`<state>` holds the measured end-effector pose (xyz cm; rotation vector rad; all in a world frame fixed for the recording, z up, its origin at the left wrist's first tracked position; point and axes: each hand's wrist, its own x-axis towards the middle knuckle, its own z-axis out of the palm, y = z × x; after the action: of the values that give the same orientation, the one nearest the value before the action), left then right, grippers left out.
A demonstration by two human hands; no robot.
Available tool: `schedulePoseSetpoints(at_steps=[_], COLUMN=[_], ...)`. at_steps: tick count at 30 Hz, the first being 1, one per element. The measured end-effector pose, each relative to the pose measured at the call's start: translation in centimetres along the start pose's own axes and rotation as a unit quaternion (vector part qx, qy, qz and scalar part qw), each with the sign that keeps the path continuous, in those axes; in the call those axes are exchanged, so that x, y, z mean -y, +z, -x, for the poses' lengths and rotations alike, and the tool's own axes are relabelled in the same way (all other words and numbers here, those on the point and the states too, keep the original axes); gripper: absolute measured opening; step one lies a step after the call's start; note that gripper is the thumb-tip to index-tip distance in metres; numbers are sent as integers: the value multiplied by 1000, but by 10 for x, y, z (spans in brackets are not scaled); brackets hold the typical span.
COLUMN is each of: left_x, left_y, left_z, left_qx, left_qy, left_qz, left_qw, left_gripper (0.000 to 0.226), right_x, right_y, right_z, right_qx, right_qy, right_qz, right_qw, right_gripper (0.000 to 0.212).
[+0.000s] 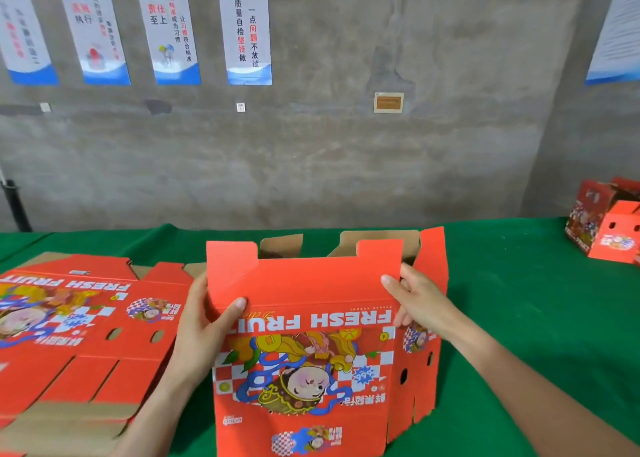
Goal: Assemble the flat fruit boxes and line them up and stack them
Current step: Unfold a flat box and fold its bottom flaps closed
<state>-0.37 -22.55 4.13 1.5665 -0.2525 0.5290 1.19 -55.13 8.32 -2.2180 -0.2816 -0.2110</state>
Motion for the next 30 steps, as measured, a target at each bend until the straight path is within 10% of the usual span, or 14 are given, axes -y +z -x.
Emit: schedulePoseSetpoints(at_steps=[5,12,16,19,24,30], left_x=[-1,-22,-31,-29,-31,-36], left_y=[-8,-8,-3,6,14,24], left_z=[-14,-24,-27,-32,-23,-8], left_qx=[91,274,342,325,288,10], left_qy=[-76,-122,-225,-230,-211,-89], left_qz=[95,-120,-238,-251,-209,-273], left_qw=[988,946,880,882,910,958], left_gripper=[50,24,70,114,85,60], right_x=[2,-7,-15,-20,-26,-16], right_y=[-2,-14,-19,-20,-23,-20], right_z=[6,13,23,29,37,39], right_qx=[-26,-103,-97,-94,-113,-128], right_qy=[12,14,24,25,39,47], right_qz=[16,-2,-57,-65,-96,-89], right_qw=[999,995,993,993,988,987], right_gripper=[20,40,34,28,33,41])
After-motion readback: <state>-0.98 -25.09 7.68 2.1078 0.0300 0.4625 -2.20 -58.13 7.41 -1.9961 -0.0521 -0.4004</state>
